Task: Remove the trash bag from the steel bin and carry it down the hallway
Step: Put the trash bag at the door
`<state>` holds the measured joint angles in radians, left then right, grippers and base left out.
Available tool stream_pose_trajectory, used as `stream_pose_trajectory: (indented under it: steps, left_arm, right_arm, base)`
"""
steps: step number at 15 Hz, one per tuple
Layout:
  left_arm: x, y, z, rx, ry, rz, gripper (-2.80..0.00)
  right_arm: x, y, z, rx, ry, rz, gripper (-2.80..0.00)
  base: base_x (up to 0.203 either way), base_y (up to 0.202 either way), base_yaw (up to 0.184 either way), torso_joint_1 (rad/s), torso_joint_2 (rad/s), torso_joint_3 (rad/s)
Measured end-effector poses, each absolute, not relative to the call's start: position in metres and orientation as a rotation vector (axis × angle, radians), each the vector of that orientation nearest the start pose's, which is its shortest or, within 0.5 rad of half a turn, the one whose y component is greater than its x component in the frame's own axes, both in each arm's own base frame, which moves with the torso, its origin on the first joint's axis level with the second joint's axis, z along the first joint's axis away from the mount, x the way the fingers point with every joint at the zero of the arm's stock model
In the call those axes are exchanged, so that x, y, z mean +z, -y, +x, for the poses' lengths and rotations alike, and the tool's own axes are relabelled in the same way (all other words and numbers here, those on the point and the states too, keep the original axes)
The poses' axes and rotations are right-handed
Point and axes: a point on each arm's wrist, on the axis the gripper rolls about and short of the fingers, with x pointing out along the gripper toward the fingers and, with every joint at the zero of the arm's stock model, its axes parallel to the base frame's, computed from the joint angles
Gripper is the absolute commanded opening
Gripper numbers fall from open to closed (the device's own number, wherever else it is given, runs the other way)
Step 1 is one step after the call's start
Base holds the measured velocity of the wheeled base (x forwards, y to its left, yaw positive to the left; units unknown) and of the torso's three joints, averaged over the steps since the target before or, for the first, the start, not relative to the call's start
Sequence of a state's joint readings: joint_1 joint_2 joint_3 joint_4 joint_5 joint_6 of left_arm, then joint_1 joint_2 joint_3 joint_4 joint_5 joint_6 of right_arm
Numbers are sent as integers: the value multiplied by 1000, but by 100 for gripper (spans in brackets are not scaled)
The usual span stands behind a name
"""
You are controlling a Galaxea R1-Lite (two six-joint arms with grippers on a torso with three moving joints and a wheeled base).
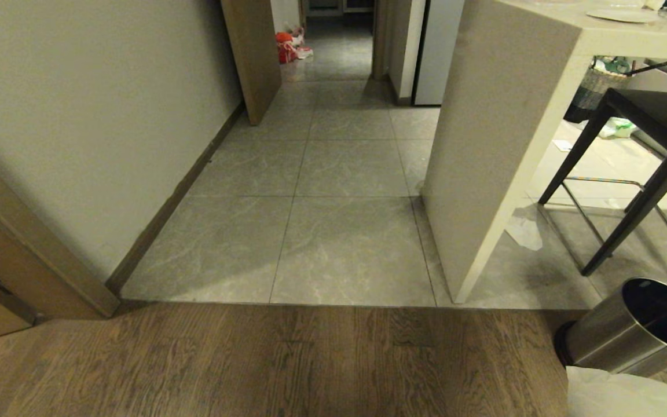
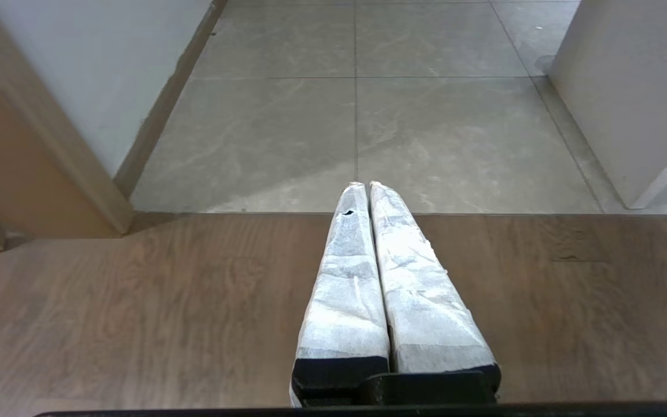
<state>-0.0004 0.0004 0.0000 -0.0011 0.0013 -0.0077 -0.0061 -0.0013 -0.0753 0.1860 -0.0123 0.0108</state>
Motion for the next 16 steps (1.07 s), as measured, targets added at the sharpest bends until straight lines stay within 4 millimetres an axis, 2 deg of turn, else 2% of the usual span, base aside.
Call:
stream_pose_trajectory:
  steps: [7,16]
  left_arm:
    - [76,0,-23,1,1,-8,-280]
    - [76,0,-23,1,1,-10,-280]
  right_arm:
    - [77,0,-30,-18,-109,11,-280]
    - [77,0,-30,-19,-110,11,-280]
  base:
    - [0,10,0,0,0,0]
    - [182,0,1,3,3,1]
